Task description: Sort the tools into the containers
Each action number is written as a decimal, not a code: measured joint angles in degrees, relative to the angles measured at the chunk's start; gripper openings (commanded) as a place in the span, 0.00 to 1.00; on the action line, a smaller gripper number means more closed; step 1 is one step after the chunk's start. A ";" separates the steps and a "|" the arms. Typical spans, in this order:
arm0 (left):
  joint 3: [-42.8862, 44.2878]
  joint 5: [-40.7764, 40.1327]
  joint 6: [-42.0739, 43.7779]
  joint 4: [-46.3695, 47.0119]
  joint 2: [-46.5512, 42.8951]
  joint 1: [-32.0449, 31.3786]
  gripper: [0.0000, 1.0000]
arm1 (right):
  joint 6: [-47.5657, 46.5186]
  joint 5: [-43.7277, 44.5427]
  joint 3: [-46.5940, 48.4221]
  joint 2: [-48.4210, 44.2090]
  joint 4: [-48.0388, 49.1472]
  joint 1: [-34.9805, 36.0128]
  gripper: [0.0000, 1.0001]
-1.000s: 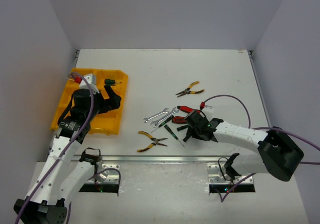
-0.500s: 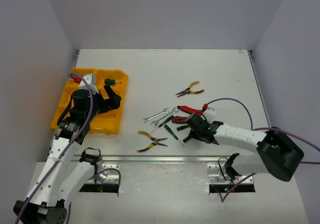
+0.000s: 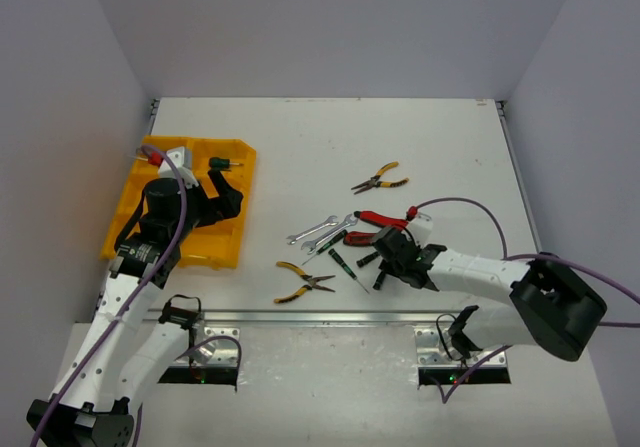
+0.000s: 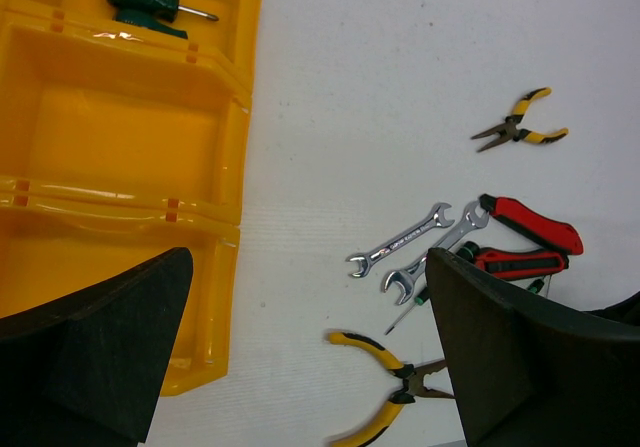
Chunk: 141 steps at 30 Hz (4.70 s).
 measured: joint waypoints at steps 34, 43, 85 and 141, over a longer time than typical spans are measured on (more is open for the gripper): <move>-14.59 29.51 -15.52 31.24 5.79 -3.74 1.00 | -25.27 -14.56 6.91 -19.21 3.90 -0.11 0.00; -21.07 40.22 -20.10 61.78 13.81 -16.10 0.96 | -29.16 -30.72 18.67 -16.00 17.90 -0.11 0.00; 12.14 -18.80 -21.75 15.11 35.55 8.63 0.00 | -26.21 -17.46 15.83 -26.79 1.34 -14.93 0.99; -0.07 4.79 -2.50 1.72 5.23 13.97 1.00 | -50.69 -24.97 38.67 32.25 -19.00 4.03 0.04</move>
